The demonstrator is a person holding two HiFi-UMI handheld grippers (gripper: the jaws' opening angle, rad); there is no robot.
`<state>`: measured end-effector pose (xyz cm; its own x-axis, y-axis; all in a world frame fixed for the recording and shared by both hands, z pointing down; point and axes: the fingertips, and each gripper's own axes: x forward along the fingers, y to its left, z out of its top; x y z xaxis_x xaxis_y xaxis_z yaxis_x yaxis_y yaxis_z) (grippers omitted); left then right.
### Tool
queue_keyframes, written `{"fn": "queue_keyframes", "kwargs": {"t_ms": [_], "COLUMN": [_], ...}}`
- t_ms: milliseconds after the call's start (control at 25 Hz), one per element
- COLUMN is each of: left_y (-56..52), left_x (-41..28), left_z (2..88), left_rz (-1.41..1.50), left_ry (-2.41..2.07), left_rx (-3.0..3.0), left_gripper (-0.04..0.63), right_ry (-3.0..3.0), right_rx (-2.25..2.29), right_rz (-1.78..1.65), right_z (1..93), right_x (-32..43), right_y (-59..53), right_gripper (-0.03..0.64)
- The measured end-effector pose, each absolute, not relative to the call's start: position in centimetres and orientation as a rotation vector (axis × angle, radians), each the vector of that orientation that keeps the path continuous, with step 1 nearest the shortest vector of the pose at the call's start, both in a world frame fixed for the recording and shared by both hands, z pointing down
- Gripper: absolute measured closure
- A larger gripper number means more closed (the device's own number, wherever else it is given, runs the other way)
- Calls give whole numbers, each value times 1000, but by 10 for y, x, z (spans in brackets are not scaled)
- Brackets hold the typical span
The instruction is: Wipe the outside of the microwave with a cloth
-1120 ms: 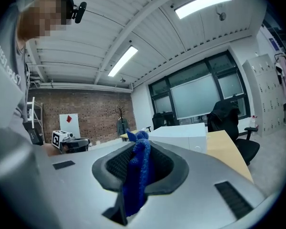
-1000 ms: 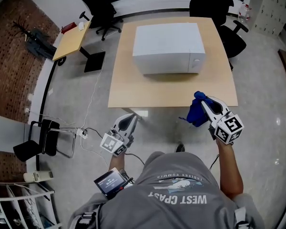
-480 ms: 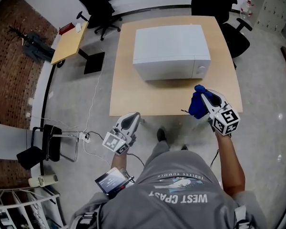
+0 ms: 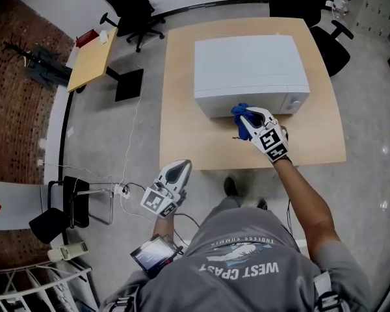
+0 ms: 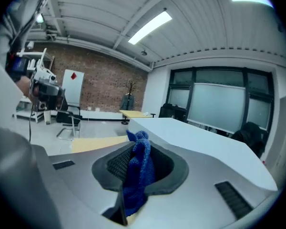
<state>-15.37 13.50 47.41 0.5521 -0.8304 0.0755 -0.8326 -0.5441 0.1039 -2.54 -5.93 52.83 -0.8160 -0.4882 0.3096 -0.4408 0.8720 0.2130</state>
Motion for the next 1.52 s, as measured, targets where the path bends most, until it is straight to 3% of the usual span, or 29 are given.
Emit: {"fn": "queue_keyframes", "kwargs": {"t_ms": [320, 560, 840, 1520], "left_y": [145, 151, 140, 109], "left_x": [-220, -243, -239, -177], "left_z": [505, 517, 521, 515], "left_rz": [80, 99, 100, 131], "left_ry": [-1519, -1544, -1507, -1346], "left_rx": [2531, 2484, 2498, 2590], "left_gripper": [572, 572, 572, 572], "right_ry": [-2560, -2461, -2433, -2236], "right_rx": [385, 368, 516, 925], "right_rz": [-516, -631, -599, -466], "right_z": [599, 624, 620, 615], "right_x": [-173, -204, -155, 62], "right_y": [-60, -63, -81, -139], "right_gripper": [546, 546, 547, 546]}}
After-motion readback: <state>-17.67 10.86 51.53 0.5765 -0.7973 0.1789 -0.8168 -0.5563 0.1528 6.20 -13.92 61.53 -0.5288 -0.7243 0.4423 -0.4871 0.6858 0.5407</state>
